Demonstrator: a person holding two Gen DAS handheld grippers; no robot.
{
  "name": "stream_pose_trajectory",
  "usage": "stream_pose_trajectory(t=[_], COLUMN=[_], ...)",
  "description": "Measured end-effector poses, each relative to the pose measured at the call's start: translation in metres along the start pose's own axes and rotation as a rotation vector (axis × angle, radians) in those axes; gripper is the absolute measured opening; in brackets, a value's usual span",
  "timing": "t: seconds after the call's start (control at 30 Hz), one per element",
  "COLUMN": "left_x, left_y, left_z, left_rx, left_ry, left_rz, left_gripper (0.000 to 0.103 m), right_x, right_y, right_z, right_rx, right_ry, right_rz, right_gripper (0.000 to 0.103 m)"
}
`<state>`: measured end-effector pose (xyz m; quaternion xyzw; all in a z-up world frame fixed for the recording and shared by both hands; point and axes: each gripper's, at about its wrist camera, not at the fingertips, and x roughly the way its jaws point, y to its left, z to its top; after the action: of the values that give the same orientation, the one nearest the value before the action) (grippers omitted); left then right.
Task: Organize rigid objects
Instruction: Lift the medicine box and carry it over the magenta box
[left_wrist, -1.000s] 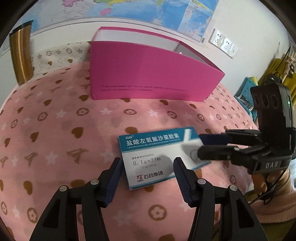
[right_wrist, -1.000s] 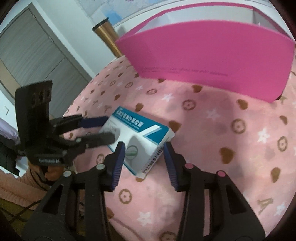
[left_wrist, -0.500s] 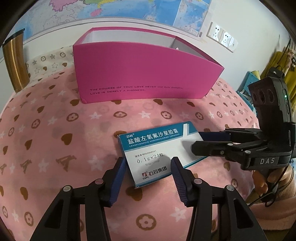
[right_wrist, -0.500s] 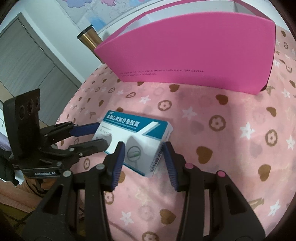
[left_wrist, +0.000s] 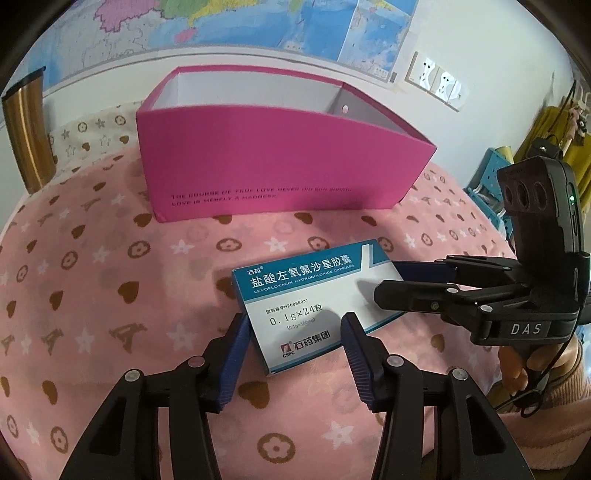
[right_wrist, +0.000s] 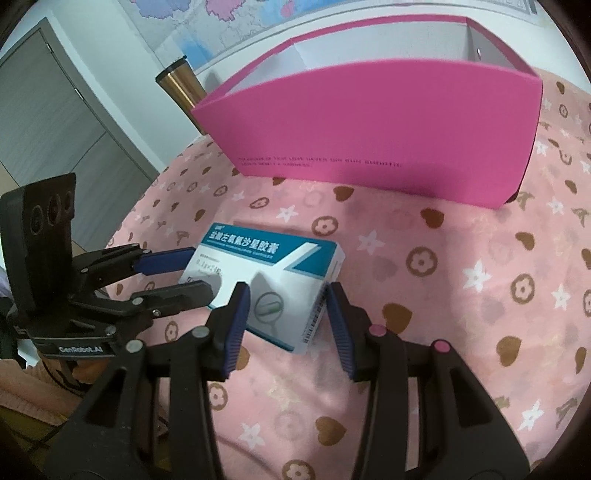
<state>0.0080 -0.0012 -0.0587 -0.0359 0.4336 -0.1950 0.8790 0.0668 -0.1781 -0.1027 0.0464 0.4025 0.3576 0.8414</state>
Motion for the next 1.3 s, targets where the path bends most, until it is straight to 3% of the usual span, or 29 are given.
stream_pose_trajectory(t=[1.3], left_x=[-0.028], left_y=[-0.013], left_z=[0.043], left_rx=[0.061], left_ry=[-0.132], left_rz=[0.027], left_gripper=[0.051], right_x=[-0.040], right_y=[0.008], right_z=[0.027], right_rx=[-0.063], right_ry=[-0.126], right_rz=[-0.032], right_gripper=[0.046])
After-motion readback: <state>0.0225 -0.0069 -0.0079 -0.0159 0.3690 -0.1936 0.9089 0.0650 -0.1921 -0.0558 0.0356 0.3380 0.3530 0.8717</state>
